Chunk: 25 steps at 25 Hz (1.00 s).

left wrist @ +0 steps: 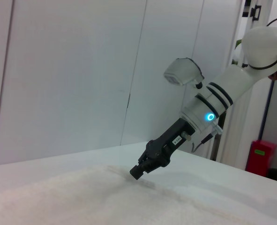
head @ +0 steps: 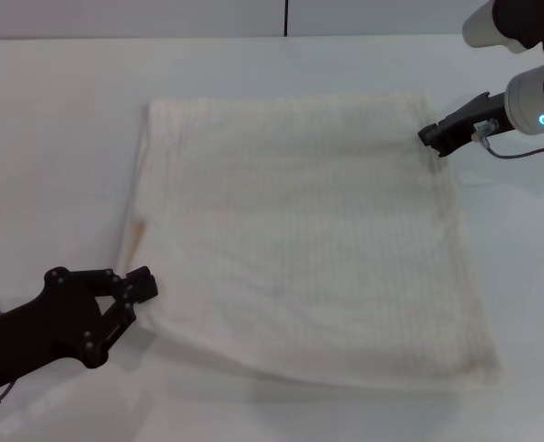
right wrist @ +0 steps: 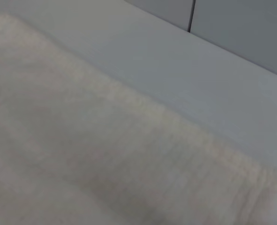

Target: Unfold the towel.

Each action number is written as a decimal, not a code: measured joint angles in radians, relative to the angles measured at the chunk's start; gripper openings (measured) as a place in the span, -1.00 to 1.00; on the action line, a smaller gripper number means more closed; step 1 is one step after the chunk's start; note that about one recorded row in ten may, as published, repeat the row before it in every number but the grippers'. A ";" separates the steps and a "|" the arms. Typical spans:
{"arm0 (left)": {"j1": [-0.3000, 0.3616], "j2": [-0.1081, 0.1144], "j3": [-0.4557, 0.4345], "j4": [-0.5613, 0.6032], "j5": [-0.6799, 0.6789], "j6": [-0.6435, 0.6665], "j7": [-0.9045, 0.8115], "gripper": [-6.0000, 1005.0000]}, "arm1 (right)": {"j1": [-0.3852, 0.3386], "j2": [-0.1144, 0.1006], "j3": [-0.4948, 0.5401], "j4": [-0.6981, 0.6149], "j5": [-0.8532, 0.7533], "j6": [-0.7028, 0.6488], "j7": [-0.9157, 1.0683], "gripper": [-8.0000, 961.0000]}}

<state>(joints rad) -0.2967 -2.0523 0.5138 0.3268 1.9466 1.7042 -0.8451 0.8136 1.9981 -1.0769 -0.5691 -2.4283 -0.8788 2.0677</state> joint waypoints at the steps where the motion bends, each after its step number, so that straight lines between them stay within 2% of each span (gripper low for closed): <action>1: 0.002 0.002 0.000 0.000 0.000 0.000 -0.003 -0.90 | 0.000 0.000 0.000 0.000 0.000 0.000 0.000 -0.99; 6: 0.014 0.005 -0.011 0.000 0.000 0.002 -0.005 -0.90 | 0.001 0.001 0.000 0.008 0.000 0.003 0.000 -0.99; 8: 0.024 0.010 -0.016 0.000 -0.002 0.010 -0.002 -0.69 | 0.003 0.001 0.000 0.012 0.000 0.003 0.000 -0.99; 10: 0.028 0.012 -0.022 0.000 -0.005 0.012 -0.002 -0.67 | 0.003 0.001 0.000 0.012 0.000 0.004 0.000 -0.99; 14: 0.042 0.014 -0.091 0.000 -0.007 0.016 -0.006 -0.61 | 0.003 0.001 -0.001 0.012 0.000 0.004 0.000 -0.99; 15: 0.044 0.015 -0.103 0.000 -0.007 0.017 -0.005 -0.54 | 0.003 0.001 -0.001 0.012 0.000 0.004 0.000 -0.99; 21: 0.051 0.001 -0.233 -0.002 -0.008 0.016 0.017 -0.14 | -0.003 0.001 0.006 0.005 0.004 0.020 0.000 -0.99; 22: 0.049 -0.003 -0.270 -0.008 -0.008 0.014 0.036 -0.11 | -0.006 0.004 0.008 -0.001 0.007 0.030 0.000 -0.99; 23: 0.046 -0.007 -0.357 -0.033 -0.008 0.012 0.084 -0.08 | -0.015 0.011 0.011 -0.016 0.022 0.051 0.000 -0.99; 24: 0.046 -0.007 -0.357 -0.033 -0.008 0.012 0.084 -0.05 | -0.015 0.011 0.011 -0.016 0.022 0.051 0.000 -0.99; 25: 0.044 -0.008 -0.410 -0.054 -0.009 0.011 0.114 -0.02 | -0.025 0.016 0.012 -0.030 0.041 0.064 -0.002 -0.99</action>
<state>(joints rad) -0.2525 -2.0605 0.1042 0.2727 1.9371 1.7152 -0.7310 0.7881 2.0145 -1.0647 -0.5993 -2.3877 -0.8145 2.0661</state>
